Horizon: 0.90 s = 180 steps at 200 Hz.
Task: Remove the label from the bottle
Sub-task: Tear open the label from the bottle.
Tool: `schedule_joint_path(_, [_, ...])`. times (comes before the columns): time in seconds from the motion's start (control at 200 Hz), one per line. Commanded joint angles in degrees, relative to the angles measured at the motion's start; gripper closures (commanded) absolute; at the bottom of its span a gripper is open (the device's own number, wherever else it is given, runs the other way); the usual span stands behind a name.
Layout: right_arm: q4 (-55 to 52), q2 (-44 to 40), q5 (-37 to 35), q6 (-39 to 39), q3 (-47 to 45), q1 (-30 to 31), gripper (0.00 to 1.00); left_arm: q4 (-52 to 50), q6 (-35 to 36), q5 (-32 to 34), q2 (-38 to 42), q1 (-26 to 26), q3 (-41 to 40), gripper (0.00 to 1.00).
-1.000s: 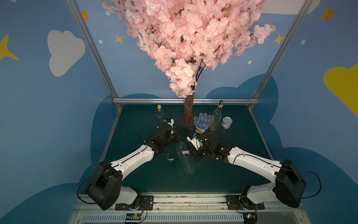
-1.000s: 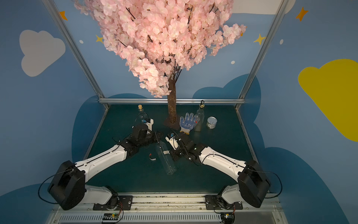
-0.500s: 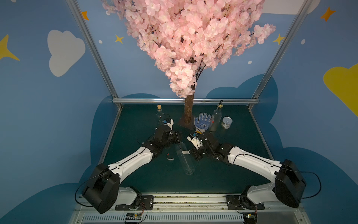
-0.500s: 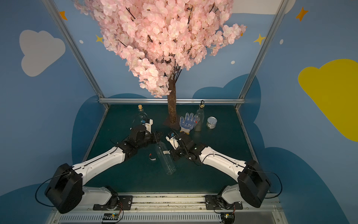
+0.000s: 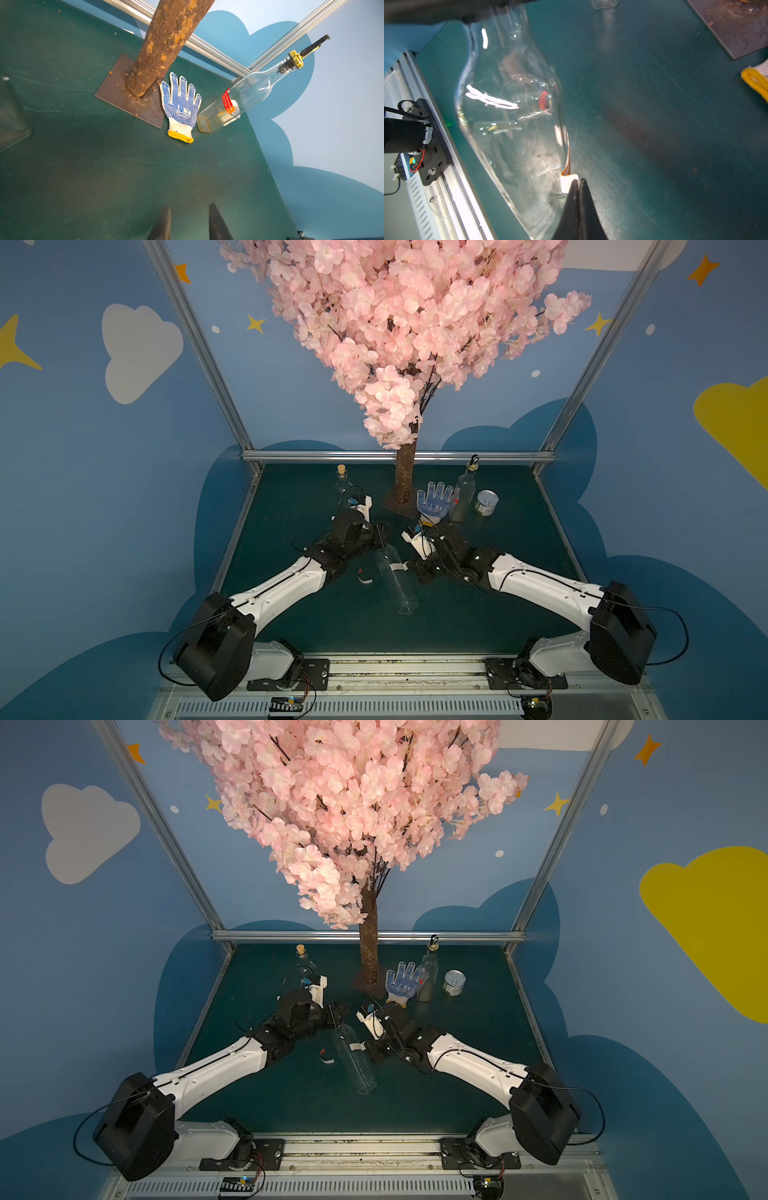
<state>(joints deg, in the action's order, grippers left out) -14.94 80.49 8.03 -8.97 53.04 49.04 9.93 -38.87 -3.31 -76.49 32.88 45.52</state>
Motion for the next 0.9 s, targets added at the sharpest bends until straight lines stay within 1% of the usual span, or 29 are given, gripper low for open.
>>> schedule_joint_path(0.0, [1.32, 0.5, -2.8, 0.09, -0.39, -1.04, 1.0, -1.41, 3.07, -1.52, 0.7, 0.08, -0.84, 0.98])
schedule_joint_path(0.621, [1.76, 2.06, -4.06, 0.66, 0.51, -1.22, 1.0, -0.27, 3.98, -2.66, 0.63, 0.07, -1.62, 0.98])
schedule_joint_path(0.896, [1.48, 2.54, -2.6, 0.95, 1.19, -1.18, 1.0, -0.18, 3.98, -2.75, 0.39, 0.01, -1.75, 0.98])
